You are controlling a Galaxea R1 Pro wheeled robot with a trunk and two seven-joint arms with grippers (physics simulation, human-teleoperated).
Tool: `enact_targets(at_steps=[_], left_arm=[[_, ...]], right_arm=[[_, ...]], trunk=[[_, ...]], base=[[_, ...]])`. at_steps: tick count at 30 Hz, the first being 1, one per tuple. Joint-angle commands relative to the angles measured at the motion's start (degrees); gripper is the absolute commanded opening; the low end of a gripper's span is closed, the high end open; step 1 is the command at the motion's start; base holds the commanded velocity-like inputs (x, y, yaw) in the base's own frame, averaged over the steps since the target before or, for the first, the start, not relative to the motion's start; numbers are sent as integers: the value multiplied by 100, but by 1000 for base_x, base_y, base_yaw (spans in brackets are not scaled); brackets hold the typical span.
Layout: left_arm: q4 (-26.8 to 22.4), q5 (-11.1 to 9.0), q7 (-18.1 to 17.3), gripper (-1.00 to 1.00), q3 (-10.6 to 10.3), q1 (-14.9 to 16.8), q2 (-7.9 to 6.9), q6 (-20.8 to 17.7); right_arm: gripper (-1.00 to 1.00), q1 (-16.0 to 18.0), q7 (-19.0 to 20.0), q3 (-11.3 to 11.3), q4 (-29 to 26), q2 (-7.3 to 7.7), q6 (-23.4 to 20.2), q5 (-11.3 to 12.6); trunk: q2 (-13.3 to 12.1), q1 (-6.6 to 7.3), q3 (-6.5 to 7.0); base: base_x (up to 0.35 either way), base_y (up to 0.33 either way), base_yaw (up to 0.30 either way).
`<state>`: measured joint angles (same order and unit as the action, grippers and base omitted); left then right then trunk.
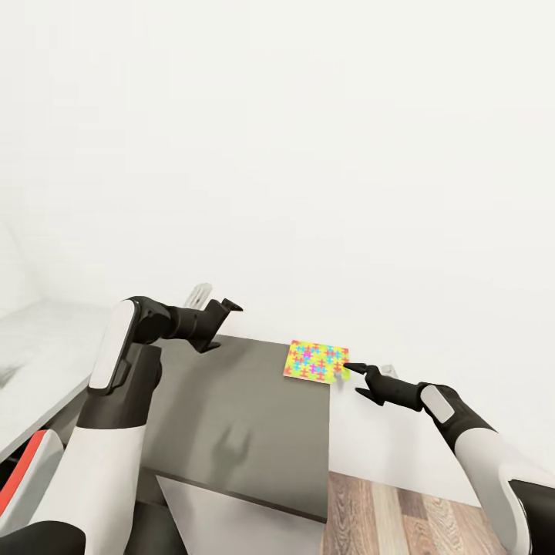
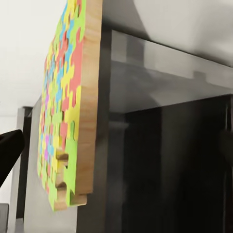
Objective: Put all the toys in the child's room - the three board games (two on the bed and one on the table), the two jigsaw puzzles on the table, and the tennis ball on the table - inside the toy box on the table in the child's room.
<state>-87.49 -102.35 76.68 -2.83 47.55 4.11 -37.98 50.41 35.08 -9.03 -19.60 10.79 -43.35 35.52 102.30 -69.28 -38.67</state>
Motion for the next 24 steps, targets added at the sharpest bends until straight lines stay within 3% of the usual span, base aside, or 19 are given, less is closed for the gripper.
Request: enact_targets(at_steps=[1, 24], left_arm=[[-4, -21, 41, 100, -4, 7, 7, -52], [16, -5, 49, 100, -25, 17, 20, -52]], right_arm=[[100, 4, 18, -30, 1, -6, -43, -10], [100, 4, 37, 35, -15, -168, -29, -68]], trunk=[[3, 1, -6], [3, 1, -5]], base=[[0, 0, 7], [0, 0, 1]])
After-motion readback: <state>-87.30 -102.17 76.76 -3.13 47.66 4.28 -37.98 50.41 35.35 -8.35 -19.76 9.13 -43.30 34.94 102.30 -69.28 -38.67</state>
